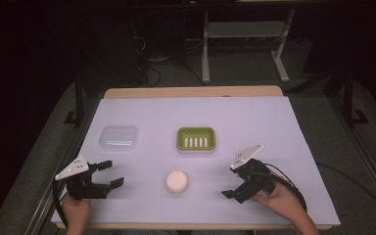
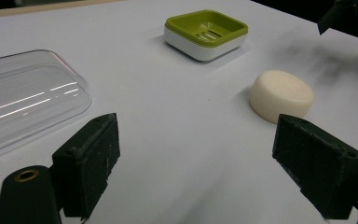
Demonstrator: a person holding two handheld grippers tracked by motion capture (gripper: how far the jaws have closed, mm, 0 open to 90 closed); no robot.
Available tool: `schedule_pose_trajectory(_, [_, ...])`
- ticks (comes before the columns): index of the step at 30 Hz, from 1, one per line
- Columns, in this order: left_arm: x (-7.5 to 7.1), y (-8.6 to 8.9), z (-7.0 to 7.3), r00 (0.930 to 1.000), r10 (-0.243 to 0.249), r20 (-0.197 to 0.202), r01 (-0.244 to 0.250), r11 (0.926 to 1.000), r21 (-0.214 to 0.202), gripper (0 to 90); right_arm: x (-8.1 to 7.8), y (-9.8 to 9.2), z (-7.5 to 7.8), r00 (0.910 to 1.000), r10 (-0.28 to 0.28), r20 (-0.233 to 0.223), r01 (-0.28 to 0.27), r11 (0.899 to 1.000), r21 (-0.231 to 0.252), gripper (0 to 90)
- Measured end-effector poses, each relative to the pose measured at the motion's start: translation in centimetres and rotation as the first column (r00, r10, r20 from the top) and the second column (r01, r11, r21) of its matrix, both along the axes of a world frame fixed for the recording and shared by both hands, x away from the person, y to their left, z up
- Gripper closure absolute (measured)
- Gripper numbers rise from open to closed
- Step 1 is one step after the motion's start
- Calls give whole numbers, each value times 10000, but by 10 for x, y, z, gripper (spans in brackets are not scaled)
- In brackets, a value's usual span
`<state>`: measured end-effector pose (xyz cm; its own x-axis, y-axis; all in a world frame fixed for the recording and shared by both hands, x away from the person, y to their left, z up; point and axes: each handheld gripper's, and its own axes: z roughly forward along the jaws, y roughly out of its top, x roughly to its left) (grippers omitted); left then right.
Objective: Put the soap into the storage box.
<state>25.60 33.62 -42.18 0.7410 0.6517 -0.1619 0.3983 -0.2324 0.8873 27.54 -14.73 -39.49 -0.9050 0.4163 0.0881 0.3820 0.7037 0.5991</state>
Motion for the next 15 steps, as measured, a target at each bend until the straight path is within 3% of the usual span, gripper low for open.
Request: schedule_pose_trajectory(15, [-1,-1,0,10000,-9,11,9,10000,-39,145,11,24,6,9979,615,192,-610,9979,-229,138])
